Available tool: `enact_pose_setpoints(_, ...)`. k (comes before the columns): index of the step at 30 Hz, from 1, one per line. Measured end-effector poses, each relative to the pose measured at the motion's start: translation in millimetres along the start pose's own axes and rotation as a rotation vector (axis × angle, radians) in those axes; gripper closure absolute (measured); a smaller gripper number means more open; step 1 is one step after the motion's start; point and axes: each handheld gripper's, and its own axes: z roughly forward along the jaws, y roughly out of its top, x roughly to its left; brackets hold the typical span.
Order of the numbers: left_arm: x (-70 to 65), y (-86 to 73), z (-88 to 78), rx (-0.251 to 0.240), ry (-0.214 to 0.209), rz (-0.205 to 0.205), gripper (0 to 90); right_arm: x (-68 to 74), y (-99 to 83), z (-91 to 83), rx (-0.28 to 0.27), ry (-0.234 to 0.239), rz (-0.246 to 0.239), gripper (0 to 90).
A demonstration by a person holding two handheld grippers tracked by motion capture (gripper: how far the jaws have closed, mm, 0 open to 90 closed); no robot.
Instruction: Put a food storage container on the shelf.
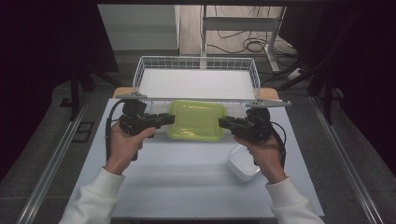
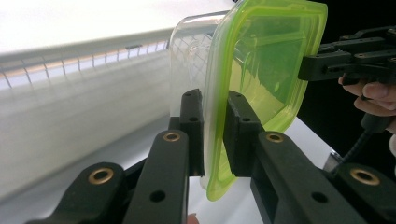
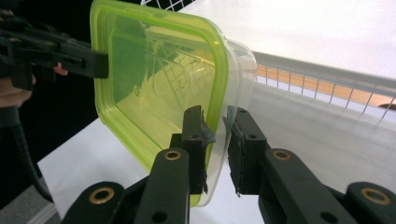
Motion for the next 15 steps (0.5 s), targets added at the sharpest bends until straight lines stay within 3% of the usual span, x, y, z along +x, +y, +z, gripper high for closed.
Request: enact_pose_setpoints(15, 12.1, 29.1, -0.5, -0.034, -0.006, -0.010, 79.6, -9.8, 36.4, 6.1, -0.038, 0.005, -0.018, 77.8)
